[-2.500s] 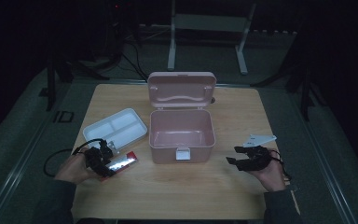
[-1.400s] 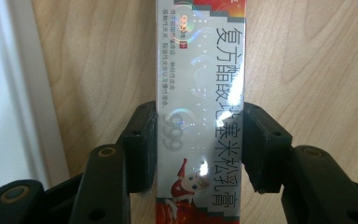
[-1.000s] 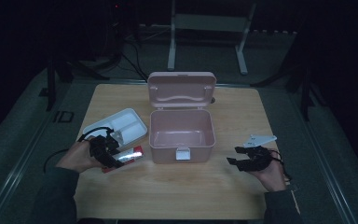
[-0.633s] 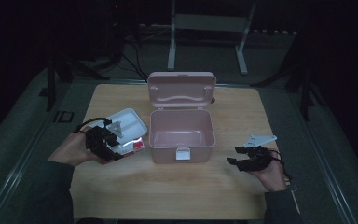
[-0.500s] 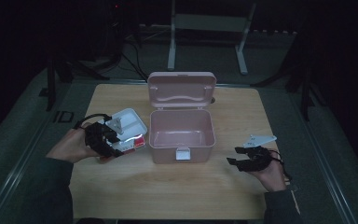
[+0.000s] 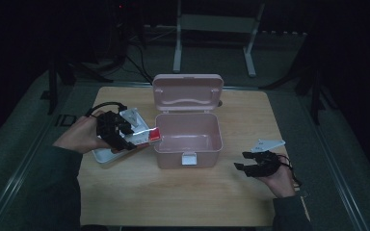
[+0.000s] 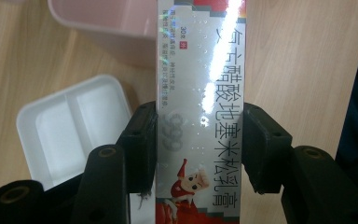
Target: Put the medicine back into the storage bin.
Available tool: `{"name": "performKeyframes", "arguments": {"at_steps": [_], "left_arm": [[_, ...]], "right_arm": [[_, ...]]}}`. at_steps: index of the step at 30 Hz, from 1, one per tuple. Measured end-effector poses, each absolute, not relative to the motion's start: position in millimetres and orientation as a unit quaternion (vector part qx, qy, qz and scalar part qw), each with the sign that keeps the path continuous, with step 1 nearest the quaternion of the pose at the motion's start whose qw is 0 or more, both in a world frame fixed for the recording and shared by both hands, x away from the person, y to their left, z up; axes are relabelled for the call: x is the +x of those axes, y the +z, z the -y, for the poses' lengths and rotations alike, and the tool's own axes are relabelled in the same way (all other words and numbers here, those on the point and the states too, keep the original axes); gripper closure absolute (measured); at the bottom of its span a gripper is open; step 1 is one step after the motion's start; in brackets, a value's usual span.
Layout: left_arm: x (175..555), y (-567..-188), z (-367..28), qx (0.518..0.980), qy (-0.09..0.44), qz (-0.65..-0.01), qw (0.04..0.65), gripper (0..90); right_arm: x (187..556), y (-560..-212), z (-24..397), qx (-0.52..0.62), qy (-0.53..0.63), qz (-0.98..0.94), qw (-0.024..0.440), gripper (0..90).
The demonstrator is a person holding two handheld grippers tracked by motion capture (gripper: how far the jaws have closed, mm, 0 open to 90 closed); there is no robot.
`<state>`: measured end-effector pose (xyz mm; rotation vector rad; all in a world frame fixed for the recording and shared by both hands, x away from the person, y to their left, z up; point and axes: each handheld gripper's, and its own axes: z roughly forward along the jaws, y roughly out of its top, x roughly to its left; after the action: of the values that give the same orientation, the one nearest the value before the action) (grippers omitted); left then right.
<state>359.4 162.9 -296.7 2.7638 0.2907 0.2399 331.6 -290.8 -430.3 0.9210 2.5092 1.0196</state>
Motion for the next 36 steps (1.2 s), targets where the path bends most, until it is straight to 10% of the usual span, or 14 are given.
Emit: {"name": "performKeyframes", "arguments": {"at_steps": [36], "left_arm": [[400.0,-298.9,-65.6,0.983,0.055,-0.017,0.174,51.1]], "right_arm": [[355.3,-427.5,260.9,0.308,0.362,-0.867,0.149,48.6]]}}
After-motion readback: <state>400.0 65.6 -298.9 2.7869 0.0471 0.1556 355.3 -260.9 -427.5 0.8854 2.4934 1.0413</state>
